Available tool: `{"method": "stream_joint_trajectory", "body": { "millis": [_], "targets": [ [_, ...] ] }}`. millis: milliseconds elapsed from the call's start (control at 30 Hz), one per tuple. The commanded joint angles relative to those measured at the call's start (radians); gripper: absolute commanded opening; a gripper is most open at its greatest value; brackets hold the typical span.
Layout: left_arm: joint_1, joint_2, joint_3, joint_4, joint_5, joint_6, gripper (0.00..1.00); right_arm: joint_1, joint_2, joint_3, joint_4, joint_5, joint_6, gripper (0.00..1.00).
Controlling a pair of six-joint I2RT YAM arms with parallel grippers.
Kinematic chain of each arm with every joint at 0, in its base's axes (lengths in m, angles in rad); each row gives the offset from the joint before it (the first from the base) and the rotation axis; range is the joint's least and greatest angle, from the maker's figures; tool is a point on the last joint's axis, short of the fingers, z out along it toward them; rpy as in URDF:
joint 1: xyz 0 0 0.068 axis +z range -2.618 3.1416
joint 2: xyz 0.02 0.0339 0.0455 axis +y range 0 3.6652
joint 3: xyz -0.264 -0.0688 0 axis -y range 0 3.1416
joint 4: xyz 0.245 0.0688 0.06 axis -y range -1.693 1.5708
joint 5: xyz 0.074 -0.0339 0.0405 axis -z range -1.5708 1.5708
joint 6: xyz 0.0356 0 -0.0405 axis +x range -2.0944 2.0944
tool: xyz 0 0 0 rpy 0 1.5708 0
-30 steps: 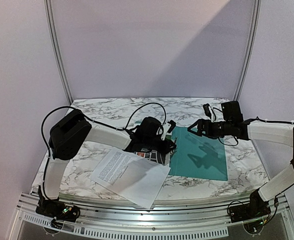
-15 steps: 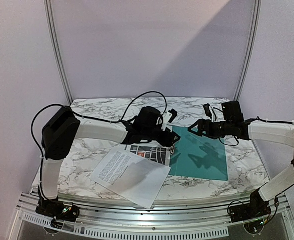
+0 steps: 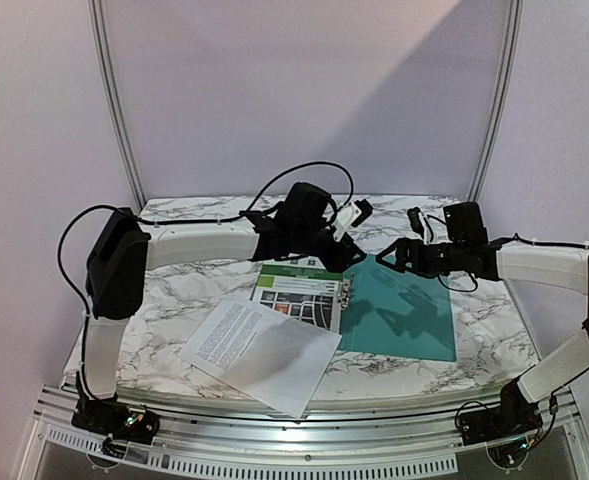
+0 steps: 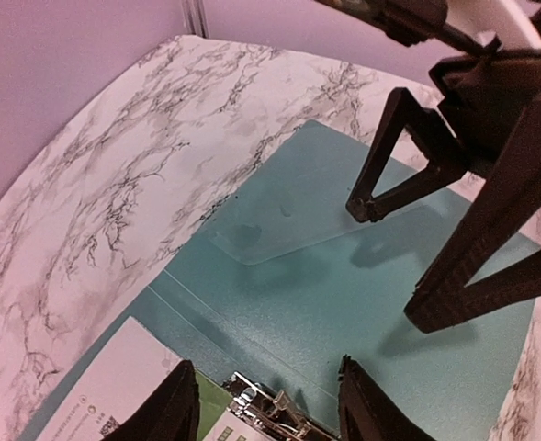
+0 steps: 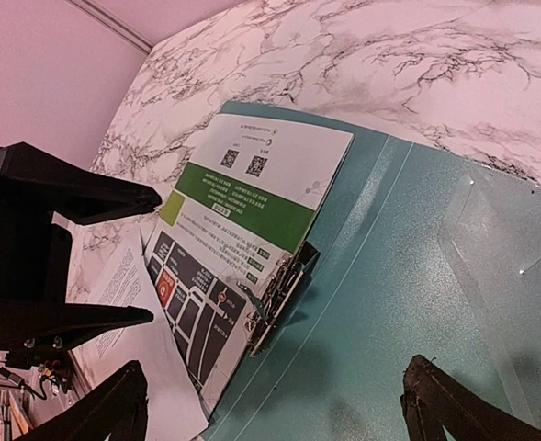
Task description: Put the files into the folder
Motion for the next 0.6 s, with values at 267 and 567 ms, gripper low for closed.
{"method": "stream_joint_trajectory", "body": {
  "millis": [267,567],
  "targets": [
    [0.061,0.135,0.133,-0.217,0.086,0.116,0.42,-0.002,0.036,-0.062,0.115,-0.066,0.039,0.92],
    [0.068,0.163,0.160,-0.214,0.104,0.090,0.37,0.001,0.090,-0.068,0.155,-0.094,0.058,0.88]
  ]
}}
